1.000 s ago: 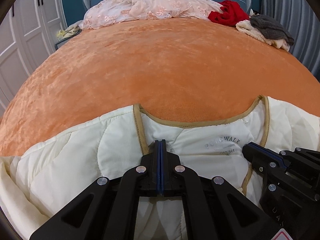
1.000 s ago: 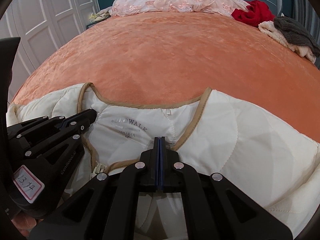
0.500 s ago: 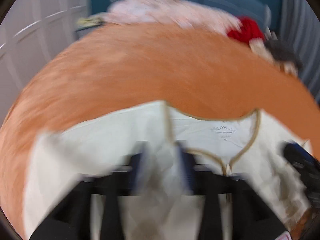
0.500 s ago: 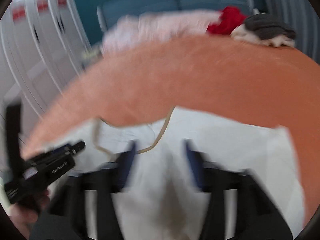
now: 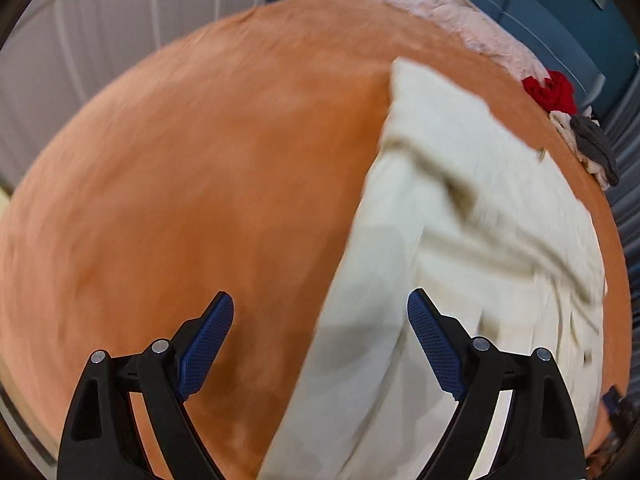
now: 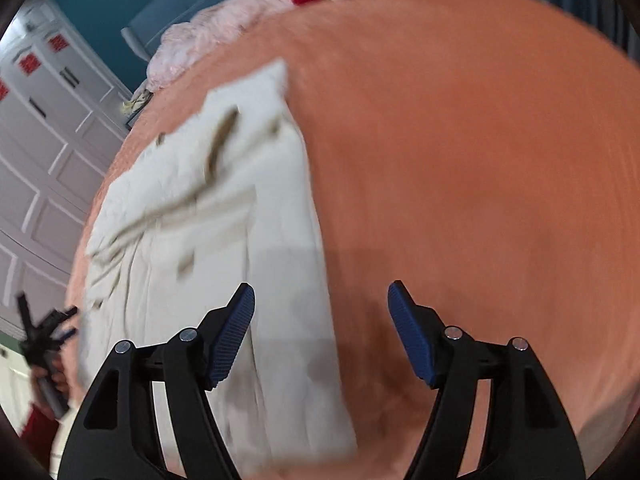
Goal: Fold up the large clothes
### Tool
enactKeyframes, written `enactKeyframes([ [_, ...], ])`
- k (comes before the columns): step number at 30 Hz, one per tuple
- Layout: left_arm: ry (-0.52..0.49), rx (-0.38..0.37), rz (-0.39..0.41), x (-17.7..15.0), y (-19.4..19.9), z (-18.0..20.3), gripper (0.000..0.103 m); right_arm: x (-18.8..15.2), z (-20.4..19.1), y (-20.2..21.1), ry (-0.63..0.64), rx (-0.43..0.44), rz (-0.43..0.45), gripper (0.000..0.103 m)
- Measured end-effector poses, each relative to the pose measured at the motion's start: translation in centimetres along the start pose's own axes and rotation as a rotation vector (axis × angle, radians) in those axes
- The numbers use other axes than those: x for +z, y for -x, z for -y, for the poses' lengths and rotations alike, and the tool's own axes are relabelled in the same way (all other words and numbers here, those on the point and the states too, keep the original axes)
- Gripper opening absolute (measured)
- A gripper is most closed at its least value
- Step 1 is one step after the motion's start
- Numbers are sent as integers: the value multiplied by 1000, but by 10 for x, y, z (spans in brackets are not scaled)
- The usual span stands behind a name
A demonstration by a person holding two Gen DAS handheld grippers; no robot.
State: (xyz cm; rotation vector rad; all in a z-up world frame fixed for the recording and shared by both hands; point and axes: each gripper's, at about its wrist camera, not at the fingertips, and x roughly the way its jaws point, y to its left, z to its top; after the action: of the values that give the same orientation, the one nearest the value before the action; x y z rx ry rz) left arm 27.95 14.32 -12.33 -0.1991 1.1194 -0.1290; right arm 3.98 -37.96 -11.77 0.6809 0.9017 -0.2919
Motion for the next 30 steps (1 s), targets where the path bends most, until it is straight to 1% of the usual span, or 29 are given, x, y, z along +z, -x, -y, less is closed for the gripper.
enactKeyframes([
  [1, 23, -12, -16, -12, 1, -5, 86, -10, 5, 1, -17, 14, -14, 67],
  [2, 53, -37, -36, -21, 2, -10, 86, -20, 10, 2, -33, 30, -30, 67],
  [3, 82, -66, -40, -31, 5, -13, 86, -31, 13, 2, -49, 48, -46, 67],
  [4, 83, -68, -28, -35, 8, -12, 86, -43, 14, 3, -54, 62, -45, 67],
  [6, 63, -80, -27, -41, 14, -6, 85, -53, 13, 6, -62, 102, -43, 67],
  [7, 58, -95, -35, -44, 14, -2, 84, -57, 11, 6, -72, 126, -51, 67],
  [8, 54, -102, -43, -46, 14, 2, 80, -59, 10, 5, -79, 138, -52, 68],
  [9, 46, -120, -53, -49, 14, 5, 68, -59, 10, 5, -81, 141, -49, 65],
  [10, 38, -114, -62, -51, 13, 9, 65, -59, 9, 3, -87, 148, -45, 56],
  [11, 35, -105, -59, -51, 15, 10, 58, -57, 9, 2, -102, 157, -47, 51],
  [12, 40, -109, -61, -51, 14, 10, 43, -55, 11, 0, -123, 168, -47, 37],
  [13, 55, -118, -71, -50, 15, 8, 35, -53, 13, -2, -154, 179, -49, 18],
  [14, 73, -128, -76, -50, 18, 6, 21, -50, 14, -5, -176, 190, -54, 12],
  [15, 83, -139, -78, -49, 20, 4, 10, -48, 14, -6, -182, 198, -58, 7],
  [17, 89, -139, -70, -51, 31, 1, 6, -47, 1, 2, -137, 181, -41, 6],
  [19, 61, -149, -40, -51, 51, 2, 6, -46, -10, 16, -87, 178, -25, 4],
  [21, 15, -148, -24, -52, 72, 8, 6, -45, -17, 35, -37, 180, -21, 4],
  [24, -91, -133, -23, -64, 112, 14, 5, -52, -29, 71, 93, 166, -58, 4],
  [26, -155, -116, -45, -84, 139, 10, 5, -69, -35, 98, 206, 123, -121, 4],
  [27, -170, -111, -63, -94, 148, 6, 5, -80, -35, 111, 241, 104, -164, 4],
  [30, -209, -73, -157, -142, 177, -14, 5, -113, -28, 138, 278, 68, -281, 4],
])
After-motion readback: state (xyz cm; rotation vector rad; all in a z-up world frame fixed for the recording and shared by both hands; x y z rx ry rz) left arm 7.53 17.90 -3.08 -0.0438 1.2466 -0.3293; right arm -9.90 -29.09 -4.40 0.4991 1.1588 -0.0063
